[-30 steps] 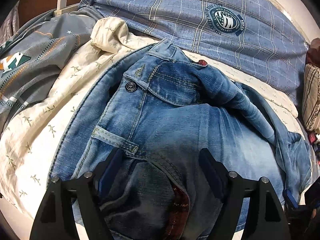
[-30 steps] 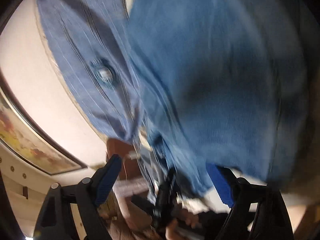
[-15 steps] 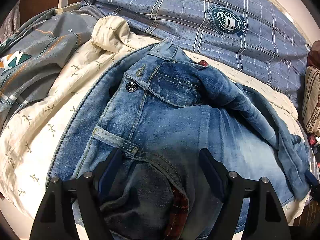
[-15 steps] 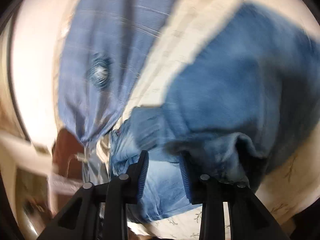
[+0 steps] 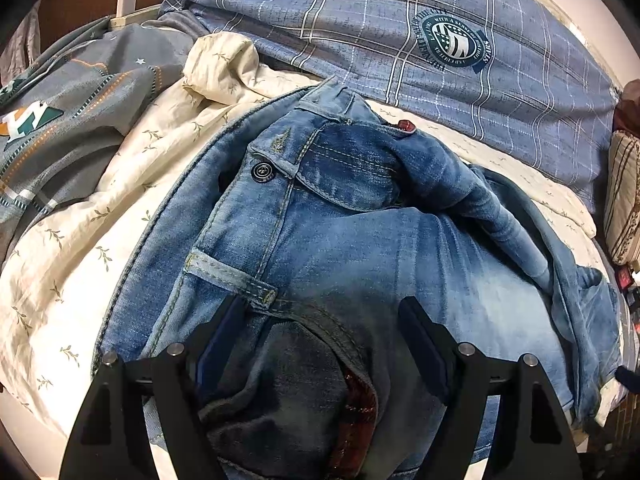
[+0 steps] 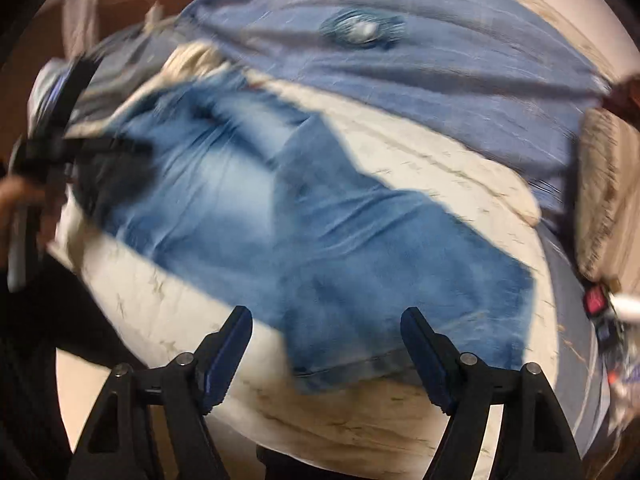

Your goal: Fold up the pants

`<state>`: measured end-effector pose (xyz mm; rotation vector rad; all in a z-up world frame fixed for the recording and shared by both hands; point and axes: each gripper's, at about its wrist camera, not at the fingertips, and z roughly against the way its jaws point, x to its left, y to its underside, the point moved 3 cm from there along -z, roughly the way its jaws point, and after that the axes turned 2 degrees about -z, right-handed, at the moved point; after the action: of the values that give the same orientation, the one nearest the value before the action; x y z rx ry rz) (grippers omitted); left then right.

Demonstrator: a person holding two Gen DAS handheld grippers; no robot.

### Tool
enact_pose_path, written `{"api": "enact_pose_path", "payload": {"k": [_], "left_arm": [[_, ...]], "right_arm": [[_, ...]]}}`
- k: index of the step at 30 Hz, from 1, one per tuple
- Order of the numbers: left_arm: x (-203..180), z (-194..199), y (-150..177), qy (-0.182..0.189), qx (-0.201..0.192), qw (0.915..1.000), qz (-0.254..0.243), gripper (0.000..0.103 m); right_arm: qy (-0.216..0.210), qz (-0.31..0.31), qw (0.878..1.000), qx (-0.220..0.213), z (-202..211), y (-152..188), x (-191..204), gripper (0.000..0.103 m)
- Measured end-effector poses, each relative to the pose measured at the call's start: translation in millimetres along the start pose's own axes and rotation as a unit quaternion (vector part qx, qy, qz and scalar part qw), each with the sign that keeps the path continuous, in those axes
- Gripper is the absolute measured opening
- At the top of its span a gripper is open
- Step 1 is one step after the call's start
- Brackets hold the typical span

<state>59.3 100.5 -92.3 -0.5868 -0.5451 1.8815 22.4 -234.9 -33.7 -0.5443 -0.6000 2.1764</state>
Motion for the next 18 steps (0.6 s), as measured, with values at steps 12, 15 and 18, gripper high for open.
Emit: {"api": "enact_pose_path", "payload": {"k": [12, 15, 18], "left_arm": [[-1, 0, 0, -0.001, 0.0, 1.0, -0.004, 0.08], [-3, -2, 1, -0.006, 0.002, 0.9999, -0.01, 0.08], [-3, -2, 1, -0.005, 0.002, 0.9999, -0.011, 0.081]], "right_arm": [[-0.079, -0.145, 0.986, 0.028, -1, 0, -52, 0.017], [-0.051, -0.157, 0.986, 0.003, 12, -26, -80, 0.016], [0.005, -0.144, 0.989, -0.017, 11, -64, -106, 0.014]]}}
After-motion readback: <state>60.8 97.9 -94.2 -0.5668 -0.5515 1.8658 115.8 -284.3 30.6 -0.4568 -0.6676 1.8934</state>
